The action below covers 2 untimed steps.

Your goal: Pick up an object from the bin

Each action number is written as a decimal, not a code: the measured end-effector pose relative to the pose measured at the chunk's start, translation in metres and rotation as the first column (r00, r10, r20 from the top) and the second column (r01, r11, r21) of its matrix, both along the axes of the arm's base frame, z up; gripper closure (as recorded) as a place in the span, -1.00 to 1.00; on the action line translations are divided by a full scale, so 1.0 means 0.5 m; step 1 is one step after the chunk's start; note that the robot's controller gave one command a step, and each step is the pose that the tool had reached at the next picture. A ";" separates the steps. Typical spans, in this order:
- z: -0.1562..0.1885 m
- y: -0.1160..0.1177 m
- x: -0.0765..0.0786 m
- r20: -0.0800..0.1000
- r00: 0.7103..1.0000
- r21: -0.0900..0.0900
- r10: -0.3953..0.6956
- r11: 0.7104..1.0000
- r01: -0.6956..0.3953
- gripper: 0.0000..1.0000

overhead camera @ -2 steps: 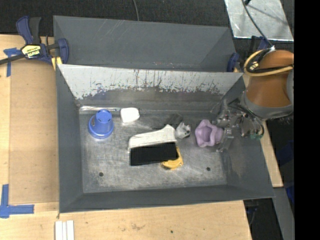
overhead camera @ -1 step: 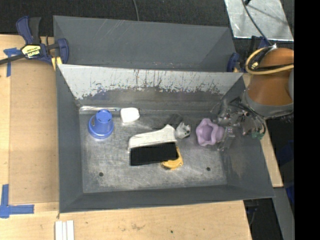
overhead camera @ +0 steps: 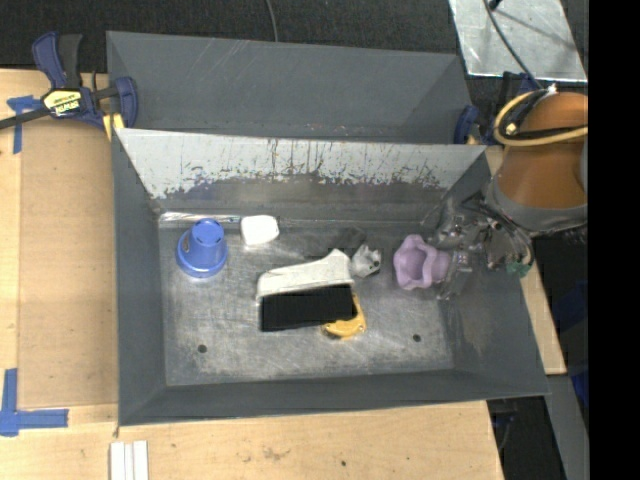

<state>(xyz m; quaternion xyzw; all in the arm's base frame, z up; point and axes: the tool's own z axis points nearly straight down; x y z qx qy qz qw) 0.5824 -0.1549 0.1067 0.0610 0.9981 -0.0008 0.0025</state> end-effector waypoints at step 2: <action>0.033 0.000 -0.002 -0.005 1.000 0.002 0.001 1.000 -0.001 1.00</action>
Offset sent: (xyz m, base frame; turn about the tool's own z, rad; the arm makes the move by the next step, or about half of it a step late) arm 0.0000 -0.0001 0.0619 0.0000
